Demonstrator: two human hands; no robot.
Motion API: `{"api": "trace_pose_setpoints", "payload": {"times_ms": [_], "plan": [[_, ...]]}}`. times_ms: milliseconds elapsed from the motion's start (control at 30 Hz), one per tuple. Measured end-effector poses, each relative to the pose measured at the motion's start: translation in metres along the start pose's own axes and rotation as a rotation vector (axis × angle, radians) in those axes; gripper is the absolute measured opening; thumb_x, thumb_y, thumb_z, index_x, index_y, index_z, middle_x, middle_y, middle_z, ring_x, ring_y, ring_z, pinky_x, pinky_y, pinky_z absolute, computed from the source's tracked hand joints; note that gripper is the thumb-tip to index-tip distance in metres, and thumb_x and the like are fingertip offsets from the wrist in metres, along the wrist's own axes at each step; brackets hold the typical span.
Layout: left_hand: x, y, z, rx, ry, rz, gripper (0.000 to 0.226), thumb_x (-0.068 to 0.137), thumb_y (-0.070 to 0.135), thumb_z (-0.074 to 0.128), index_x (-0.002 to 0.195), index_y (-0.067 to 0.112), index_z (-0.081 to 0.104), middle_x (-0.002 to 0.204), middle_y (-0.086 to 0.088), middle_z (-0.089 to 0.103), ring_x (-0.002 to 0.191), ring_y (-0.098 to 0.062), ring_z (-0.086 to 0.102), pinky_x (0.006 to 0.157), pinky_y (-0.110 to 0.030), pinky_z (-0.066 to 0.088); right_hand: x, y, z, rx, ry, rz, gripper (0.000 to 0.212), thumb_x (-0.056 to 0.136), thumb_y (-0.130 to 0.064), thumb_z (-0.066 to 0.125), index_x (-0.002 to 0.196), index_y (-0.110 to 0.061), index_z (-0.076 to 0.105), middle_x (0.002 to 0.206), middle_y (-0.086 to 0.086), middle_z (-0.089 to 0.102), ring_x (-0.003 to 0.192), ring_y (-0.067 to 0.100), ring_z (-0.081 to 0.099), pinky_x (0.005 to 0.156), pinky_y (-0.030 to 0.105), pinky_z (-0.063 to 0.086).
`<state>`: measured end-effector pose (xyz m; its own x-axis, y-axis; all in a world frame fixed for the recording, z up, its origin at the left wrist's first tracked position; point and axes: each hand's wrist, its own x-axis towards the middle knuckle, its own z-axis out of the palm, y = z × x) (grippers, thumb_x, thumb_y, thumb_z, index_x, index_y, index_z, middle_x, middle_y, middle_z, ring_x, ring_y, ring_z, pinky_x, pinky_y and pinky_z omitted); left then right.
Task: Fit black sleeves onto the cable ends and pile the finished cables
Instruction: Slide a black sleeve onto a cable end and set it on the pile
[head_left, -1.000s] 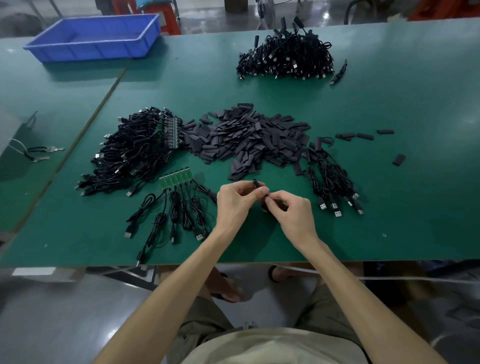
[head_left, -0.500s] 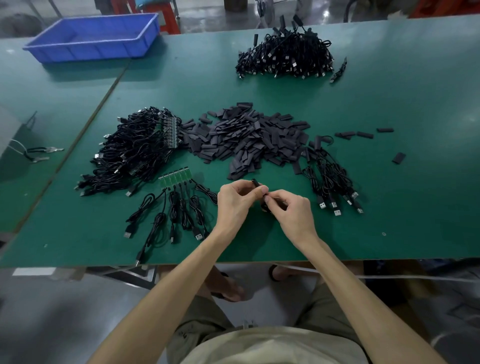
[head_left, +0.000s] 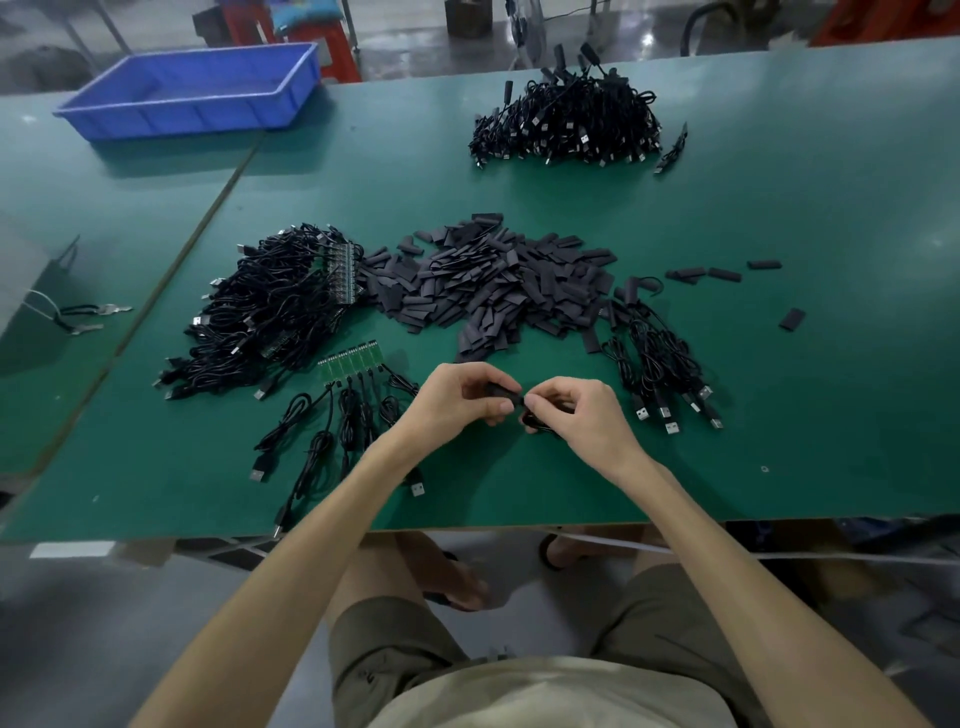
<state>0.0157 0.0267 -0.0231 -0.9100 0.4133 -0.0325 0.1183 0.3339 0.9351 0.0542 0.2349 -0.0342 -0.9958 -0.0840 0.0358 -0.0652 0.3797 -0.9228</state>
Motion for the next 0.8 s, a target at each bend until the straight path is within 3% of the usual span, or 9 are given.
{"api": "trace_pose_setpoints", "payload": {"times_ms": [200, 367, 533, 667, 800], "plan": [[0.0, -0.008, 0.004, 0.06, 0.083, 0.034, 0.016, 0.082, 0.019, 0.083, 0.097, 0.017, 0.079, 0.082, 0.003, 0.077, 0.059, -0.018, 0.07, 0.069, -0.021, 0.056, -0.002, 0.0, 0.003, 0.011, -0.004, 0.013, 0.007, 0.096, -0.013, 0.072, 0.096, -0.008, 0.077, 0.081, -0.001, 0.078, 0.074, 0.011, 0.077, 0.077, 0.029, 0.061], [0.001, -0.011, 0.005, 0.016, 0.095, 0.042, 0.012, 0.085, 0.017, 0.081, 0.096, 0.014, 0.079, 0.076, -0.003, 0.076, 0.062, -0.02, 0.071, 0.068, -0.023, 0.057, -0.005, 0.004, 0.003, 0.001, -0.038, 0.005, 0.005, 0.093, -0.017, 0.076, 0.097, -0.015, 0.074, 0.085, -0.001, 0.077, 0.081, 0.016, 0.075, 0.078, 0.031, 0.061], [0.001, -0.01, 0.007, -0.043, 0.098, 0.024, 0.013, 0.086, 0.01, 0.079, 0.098, 0.006, 0.078, 0.074, -0.007, 0.075, 0.062, -0.019, 0.069, 0.067, -0.023, 0.056, -0.007, 0.006, 0.009, -0.018, 0.036, -0.004, 0.003, 0.096, -0.019, 0.072, 0.093, -0.018, 0.073, 0.083, -0.003, 0.076, 0.081, 0.016, 0.073, 0.076, 0.038, 0.06], [0.0, -0.011, 0.007, -0.078, 0.104, 0.022, 0.014, 0.085, 0.009, 0.079, 0.098, 0.003, 0.078, 0.076, -0.009, 0.076, 0.065, -0.022, 0.07, 0.07, -0.028, 0.059, -0.009, 0.007, 0.009, -0.068, 0.052, -0.052, 0.004, 0.095, -0.019, 0.073, 0.092, -0.018, 0.071, 0.074, -0.011, 0.067, 0.062, 0.001, 0.059, 0.058, 0.014, 0.041], [0.0, -0.012, 0.007, -0.079, 0.103, 0.02, 0.012, 0.086, 0.008, 0.078, 0.097, 0.004, 0.078, 0.075, -0.011, 0.075, 0.065, -0.025, 0.07, 0.072, -0.033, 0.061, -0.009, 0.004, 0.009, -0.116, 0.076, -0.097, 0.005, 0.092, -0.015, 0.074, 0.09, -0.016, 0.069, 0.089, -0.007, 0.066, 0.074, 0.004, 0.061, 0.064, 0.014, 0.044]]}}
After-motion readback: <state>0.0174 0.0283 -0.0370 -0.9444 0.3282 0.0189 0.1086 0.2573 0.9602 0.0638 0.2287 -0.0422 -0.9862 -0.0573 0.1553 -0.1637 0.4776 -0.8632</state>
